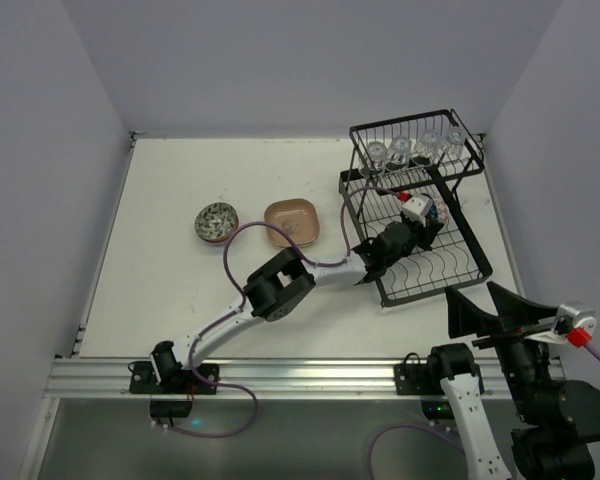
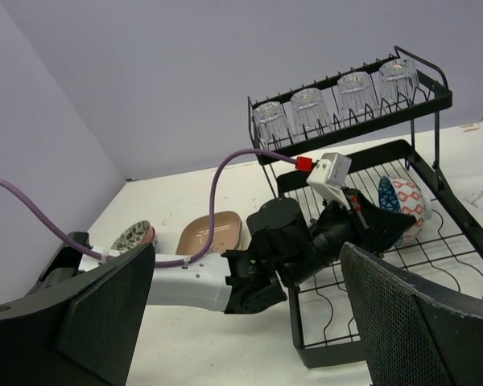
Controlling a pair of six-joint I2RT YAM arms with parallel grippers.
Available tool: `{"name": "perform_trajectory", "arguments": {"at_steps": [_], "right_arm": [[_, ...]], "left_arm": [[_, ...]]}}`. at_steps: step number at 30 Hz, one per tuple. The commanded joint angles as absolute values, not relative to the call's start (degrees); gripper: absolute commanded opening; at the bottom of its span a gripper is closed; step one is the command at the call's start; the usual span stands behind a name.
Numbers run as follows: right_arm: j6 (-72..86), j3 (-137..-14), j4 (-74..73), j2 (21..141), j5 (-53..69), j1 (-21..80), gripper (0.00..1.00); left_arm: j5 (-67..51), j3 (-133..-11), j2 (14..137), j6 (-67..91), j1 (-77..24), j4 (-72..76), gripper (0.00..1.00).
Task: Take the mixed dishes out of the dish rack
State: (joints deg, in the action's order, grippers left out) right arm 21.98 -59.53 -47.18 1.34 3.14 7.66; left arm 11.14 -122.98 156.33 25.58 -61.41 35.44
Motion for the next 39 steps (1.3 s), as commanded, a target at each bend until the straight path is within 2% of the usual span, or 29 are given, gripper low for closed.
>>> {"name": "perform_trajectory", "arguments": {"at_steps": [1,14,21,39], "right_arm": [[20.9,-60.3,-46.9,0.7,3.4,8.1,0.99],[20.4,-60.6,-47.0,0.3,2.4,8.3,0.99],[20.0,-60.4,-47.1,0.3,1.2,8.9,0.99],[19.3,-60.5,-47.3,0.4,-1.1,9.9,0.99]], "left_arm": [[10.5,-119.2,152.9,34.1,-60.6,42.3,0.0],[6.2,-118.4,154.9,41.0,-60.6,56.9,0.0],[5.2,-121.0,156.2,43.0,-60.6,59.2,0.0],[6.1,-95.8,135.2,29.9,-66.3,68.7,0.0]]}}
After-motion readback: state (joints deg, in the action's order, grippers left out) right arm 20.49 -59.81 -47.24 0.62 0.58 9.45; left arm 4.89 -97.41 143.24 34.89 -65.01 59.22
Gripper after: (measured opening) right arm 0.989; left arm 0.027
